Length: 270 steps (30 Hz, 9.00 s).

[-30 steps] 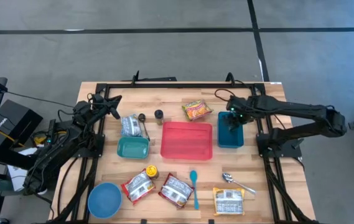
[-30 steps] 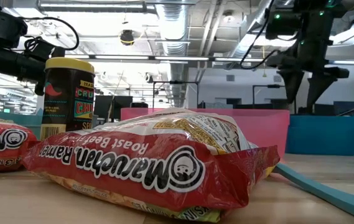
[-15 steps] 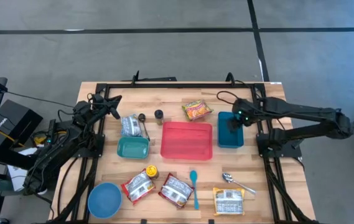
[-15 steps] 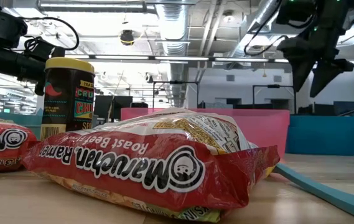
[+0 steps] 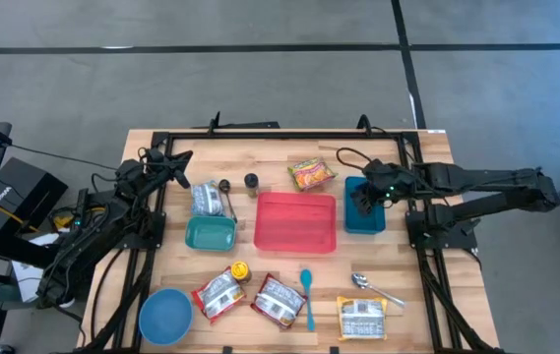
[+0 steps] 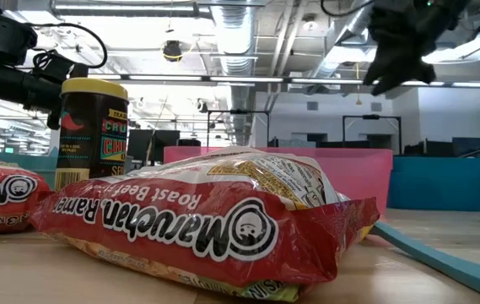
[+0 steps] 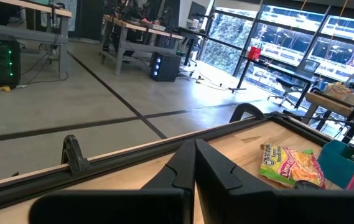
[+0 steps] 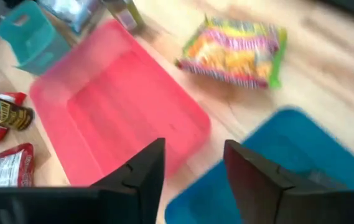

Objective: Pick & Place Food Item
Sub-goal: Put the black seasoning bottle into the blue bin

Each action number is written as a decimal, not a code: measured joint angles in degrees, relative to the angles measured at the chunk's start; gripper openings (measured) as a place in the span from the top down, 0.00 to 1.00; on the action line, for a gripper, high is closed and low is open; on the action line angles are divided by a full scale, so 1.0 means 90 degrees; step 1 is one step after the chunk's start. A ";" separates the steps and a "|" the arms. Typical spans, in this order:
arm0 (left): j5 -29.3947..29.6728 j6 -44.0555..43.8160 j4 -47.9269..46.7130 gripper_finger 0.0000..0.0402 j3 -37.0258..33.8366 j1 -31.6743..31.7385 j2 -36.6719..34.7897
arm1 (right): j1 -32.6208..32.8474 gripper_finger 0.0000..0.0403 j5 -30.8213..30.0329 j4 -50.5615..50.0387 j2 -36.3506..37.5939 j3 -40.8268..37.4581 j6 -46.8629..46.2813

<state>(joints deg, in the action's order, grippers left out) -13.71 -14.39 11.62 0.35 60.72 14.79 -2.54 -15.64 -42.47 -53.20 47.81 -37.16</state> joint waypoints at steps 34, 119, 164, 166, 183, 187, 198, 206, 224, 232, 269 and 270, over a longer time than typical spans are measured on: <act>0.0237 0.0977 0.1414 1.00 0.0001 -0.0001 0.0000 | 0.1200 1.00 0.0029 0.3266 -0.1536 -0.0002 0.2571; 0.2048 -0.0712 -0.3064 1.00 0.5749 -0.4628 0.6149 | -0.1487 1.00 0.1161 0.5714 -0.0123 -0.2414 0.2624; 0.2091 0.0099 -0.4821 0.72 0.6762 -0.4608 0.7461 | -0.1483 1.00 0.1163 0.5573 -0.0123 -0.2414 0.2622; 0.2091 0.0048 -0.4803 0.62 0.6762 -0.4608 0.7461 | -0.1483 1.00 0.1163 0.5573 -0.0123 -0.2414 0.2622; 0.2484 0.0000 -0.4573 0.14 0.6760 -0.4608 0.7461 | -0.1483 1.00 0.1168 0.5573 -0.0124 -0.2414 0.2622; 0.2487 0.0000 -0.4442 0.14 0.6666 -0.4608 0.7458 | -0.1483 1.00 0.1168 0.5575 -0.0125 -0.2414 0.2620; 0.2228 0.0028 -0.3615 0.14 0.5906 -0.4310 0.7461 | -0.1481 1.00 0.1204 0.5575 -0.0123 -0.2414 0.2617; 0.2006 0.0000 -0.2996 0.14 0.5466 -0.4339 0.7461 | -0.1478 1.00 0.1205 0.5575 -0.0125 -0.2412 0.2617; 0.1994 0.0021 -0.2198 0.14 0.5223 -0.4461 0.8326 | -0.1475 1.00 0.1204 0.5573 -0.0123 -0.2412 0.2617; 0.1988 0.0051 -0.2311 0.14 0.5216 -0.4450 0.8180 | -0.1473 1.00 0.1207 0.5573 -0.0123 -0.2412 0.2620; 0.1997 0.0049 -0.2319 0.15 0.5223 -0.4285 0.8218 | -0.1471 1.00 0.1212 0.5503 -0.0124 -0.2412 0.2620; 0.1991 0.0048 -0.2322 0.16 0.5223 -0.4285 0.8218 | -0.1470 1.00 0.1212 0.5505 -0.0123 -0.2412 0.2620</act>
<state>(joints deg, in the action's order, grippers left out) 4.21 -13.96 -9.28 47.35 22.15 88.75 -15.77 -4.73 7.07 -54.30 26.11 -13.58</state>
